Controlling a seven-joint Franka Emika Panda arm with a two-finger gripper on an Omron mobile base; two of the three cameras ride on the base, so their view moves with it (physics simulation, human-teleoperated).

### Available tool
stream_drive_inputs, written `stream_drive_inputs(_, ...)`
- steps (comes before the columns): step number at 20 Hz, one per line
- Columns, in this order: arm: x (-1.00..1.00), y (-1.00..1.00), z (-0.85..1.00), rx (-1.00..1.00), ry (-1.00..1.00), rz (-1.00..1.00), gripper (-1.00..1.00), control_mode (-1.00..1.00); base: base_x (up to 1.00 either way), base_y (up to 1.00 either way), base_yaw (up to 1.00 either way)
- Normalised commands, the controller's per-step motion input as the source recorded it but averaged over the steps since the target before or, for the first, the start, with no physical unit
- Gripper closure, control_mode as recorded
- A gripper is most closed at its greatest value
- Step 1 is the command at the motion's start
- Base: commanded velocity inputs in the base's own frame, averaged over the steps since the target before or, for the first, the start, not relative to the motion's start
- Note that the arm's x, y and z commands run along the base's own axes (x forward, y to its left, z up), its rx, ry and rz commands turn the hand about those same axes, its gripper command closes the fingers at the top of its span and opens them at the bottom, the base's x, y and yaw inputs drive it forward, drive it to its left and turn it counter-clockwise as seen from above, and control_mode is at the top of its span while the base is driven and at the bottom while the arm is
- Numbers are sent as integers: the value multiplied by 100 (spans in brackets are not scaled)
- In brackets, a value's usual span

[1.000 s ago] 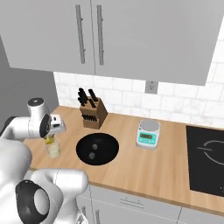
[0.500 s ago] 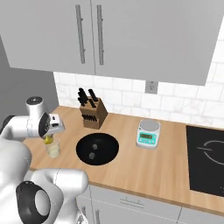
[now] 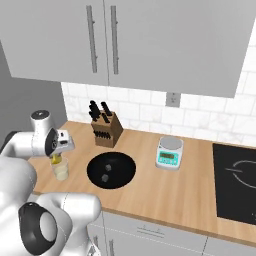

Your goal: Grab a lemon wedge from the fridge and one ice cube from the ice bowl, and put them in the glass of lemonade.

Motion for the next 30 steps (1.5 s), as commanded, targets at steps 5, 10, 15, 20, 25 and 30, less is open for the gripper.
stream_drive_inputs(5, 0, 9, 0, 0, 0, 0, 100, -100, 0, 0, 0)
stream_drive_inputs(10, -3, 0, 0, 0, 0, 0, 100, -100, 0, 0, 0)
stream_drive_inputs(15, 0, 0, 0, 0, 0, 0, 100, -100, 0, 0, 0)
stream_drive_inputs(20, 0, 0, 0, 0, 0, 0, 100, -100, 0, 0, 0)
stream_drive_inputs(25, 0, 0, 0, 0, 0, 0, -100, -100, 0, 0, 0)
stream_drive_inputs(30, 0, 0, 0, 0, 0, 0, -100, -100, 0, 0, 0)
